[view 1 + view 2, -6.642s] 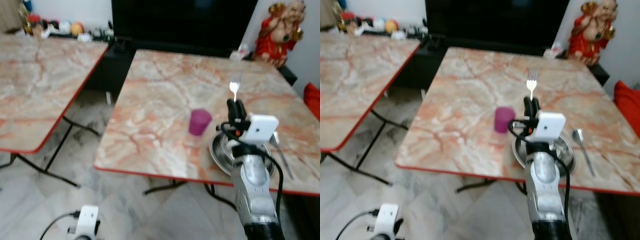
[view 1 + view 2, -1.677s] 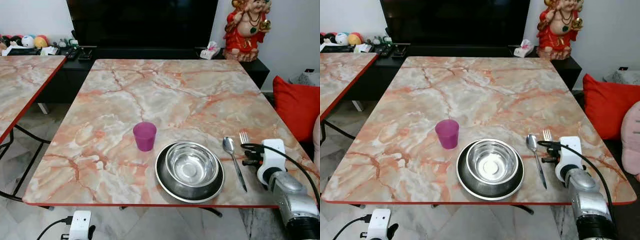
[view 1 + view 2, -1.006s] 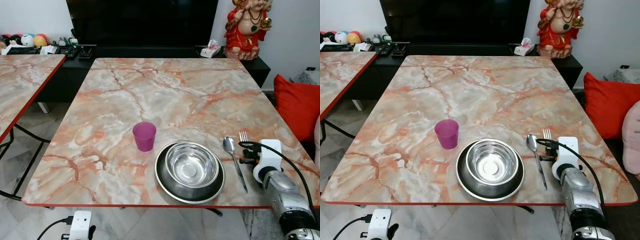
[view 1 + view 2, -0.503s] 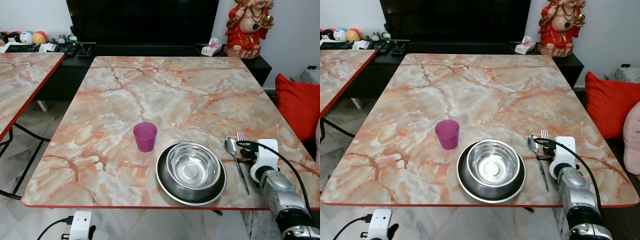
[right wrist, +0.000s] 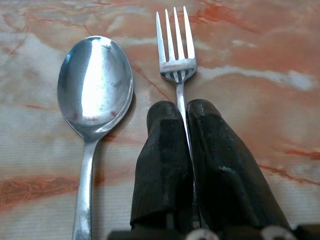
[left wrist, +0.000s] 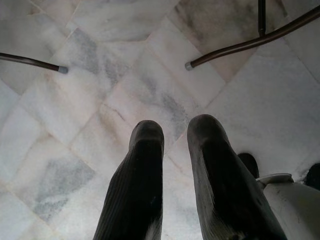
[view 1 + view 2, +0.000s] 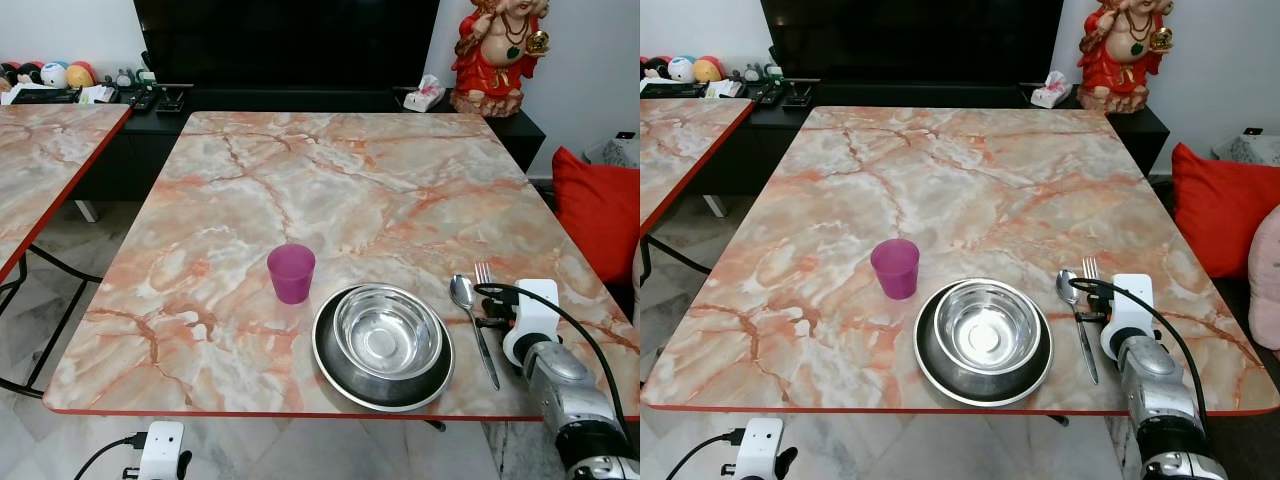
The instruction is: Setting the table
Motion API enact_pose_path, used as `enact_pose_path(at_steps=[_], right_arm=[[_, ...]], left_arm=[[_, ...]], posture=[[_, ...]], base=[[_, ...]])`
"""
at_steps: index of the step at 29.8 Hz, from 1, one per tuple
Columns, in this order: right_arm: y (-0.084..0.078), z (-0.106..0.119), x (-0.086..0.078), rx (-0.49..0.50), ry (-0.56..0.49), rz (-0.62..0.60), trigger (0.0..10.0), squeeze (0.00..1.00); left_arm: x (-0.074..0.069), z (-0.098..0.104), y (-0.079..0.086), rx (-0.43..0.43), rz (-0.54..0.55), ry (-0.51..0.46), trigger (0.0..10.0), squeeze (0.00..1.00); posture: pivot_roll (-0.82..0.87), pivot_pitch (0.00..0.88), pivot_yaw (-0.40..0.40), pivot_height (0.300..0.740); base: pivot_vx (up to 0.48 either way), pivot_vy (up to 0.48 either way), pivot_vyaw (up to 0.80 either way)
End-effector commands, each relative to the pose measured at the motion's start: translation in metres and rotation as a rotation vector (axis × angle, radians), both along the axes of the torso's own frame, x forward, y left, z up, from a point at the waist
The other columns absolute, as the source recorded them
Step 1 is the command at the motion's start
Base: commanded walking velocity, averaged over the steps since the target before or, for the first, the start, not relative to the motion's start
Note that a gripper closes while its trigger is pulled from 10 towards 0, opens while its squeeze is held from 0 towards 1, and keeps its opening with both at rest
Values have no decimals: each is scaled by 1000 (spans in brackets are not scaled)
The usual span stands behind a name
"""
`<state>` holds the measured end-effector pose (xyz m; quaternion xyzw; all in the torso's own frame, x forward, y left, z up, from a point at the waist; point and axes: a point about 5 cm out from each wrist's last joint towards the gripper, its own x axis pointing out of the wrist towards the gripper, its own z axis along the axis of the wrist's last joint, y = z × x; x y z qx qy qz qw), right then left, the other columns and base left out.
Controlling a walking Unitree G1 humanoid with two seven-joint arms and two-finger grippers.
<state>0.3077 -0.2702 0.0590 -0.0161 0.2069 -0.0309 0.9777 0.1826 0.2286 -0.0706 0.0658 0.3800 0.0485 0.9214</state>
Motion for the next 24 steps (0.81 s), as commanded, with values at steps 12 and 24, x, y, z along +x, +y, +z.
enact_pose_path(at_steps=[12,24], right_arm=[[0,-2,-4,-14,30,13,10000,435],[-2,0,-4,-21,32,-3,10000,424]], left_arm=[[-4,-2,1,5,-3,22,10000,0],[-4,-2,1,8,-4,23,10000,0]], posture=[[90,7,11,740],[90,7,12,740]], base=[[0,0,0],[0,0,0]])
